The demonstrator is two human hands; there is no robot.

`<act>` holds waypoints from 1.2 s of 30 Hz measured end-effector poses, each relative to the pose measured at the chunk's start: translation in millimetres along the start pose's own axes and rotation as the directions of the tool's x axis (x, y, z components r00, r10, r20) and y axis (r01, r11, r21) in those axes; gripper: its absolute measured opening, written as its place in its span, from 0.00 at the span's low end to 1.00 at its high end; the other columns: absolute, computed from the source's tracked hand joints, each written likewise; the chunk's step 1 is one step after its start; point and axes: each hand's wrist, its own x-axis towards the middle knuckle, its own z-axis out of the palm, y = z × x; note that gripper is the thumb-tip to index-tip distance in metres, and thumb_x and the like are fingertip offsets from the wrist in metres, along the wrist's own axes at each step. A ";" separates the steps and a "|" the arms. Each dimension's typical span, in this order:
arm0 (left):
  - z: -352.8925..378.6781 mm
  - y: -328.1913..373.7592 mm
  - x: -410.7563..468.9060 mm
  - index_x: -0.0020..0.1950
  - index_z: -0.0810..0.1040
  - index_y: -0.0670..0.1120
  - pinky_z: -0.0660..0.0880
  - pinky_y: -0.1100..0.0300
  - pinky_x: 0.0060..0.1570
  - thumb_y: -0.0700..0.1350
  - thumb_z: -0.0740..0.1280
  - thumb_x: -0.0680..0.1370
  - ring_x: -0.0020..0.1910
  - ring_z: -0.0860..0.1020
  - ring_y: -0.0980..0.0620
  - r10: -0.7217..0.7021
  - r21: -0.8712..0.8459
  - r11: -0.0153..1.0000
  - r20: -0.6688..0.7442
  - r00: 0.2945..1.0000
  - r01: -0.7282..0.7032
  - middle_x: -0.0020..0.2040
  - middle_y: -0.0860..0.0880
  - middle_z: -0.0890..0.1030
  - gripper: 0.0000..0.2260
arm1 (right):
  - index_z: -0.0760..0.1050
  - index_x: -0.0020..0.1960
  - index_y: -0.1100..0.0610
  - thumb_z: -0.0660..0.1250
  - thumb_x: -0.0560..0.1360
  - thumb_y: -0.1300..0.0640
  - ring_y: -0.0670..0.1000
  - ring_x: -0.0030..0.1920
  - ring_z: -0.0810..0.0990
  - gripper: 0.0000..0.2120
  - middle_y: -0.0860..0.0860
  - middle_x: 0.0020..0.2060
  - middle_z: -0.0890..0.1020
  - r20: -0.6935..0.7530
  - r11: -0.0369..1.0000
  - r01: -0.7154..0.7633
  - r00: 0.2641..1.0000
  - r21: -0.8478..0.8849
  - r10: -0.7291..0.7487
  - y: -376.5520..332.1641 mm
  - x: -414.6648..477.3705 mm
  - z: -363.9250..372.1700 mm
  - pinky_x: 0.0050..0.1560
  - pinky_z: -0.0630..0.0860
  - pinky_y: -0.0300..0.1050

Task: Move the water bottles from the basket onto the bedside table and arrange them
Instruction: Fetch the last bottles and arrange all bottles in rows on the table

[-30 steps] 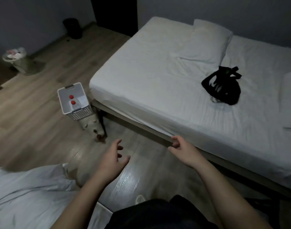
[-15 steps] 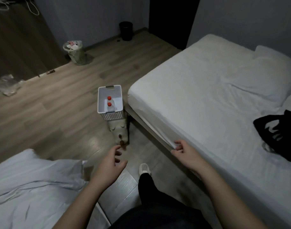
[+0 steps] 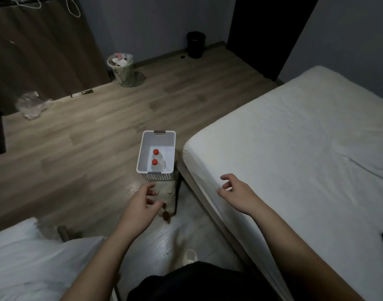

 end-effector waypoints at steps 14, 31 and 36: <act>-54.2 -18.7 170.2 0.57 0.74 0.49 0.74 0.58 0.45 0.41 0.69 0.75 0.44 0.78 0.54 -0.057 0.101 0.994 0.079 0.995 0.049 0.52 0.49 0.79 0.12 | 0.65 0.69 0.51 0.64 0.77 0.50 0.51 0.53 0.78 0.22 0.52 0.57 0.77 0.034 0.999 0.021 0.999 0.034 -0.023 -94.1 147.2 -2.3 0.51 0.76 0.44; -66.6 -126.8 505.1 0.66 0.72 0.47 0.72 0.61 0.55 0.45 0.66 0.77 0.57 0.76 0.51 -0.111 0.489 0.820 0.646 0.755 -0.298 0.63 0.48 0.75 0.17 | 0.66 0.67 0.53 0.66 0.76 0.51 0.47 0.49 0.74 0.22 0.47 0.53 0.75 0.170 0.871 -0.430 0.901 0.237 0.398 -157.1 390.3 167.4 0.49 0.72 0.41; -7.4 -189.3 551.9 0.68 0.70 0.48 0.73 0.59 0.54 0.48 0.70 0.74 0.56 0.76 0.52 -0.052 0.406 0.857 0.682 0.729 -0.319 0.63 0.49 0.73 0.22 | 0.65 0.68 0.53 0.65 0.76 0.50 0.49 0.51 0.78 0.22 0.49 0.54 0.76 0.176 0.842 -0.473 0.880 0.259 0.441 -121.5 439.1 253.0 0.49 0.71 0.40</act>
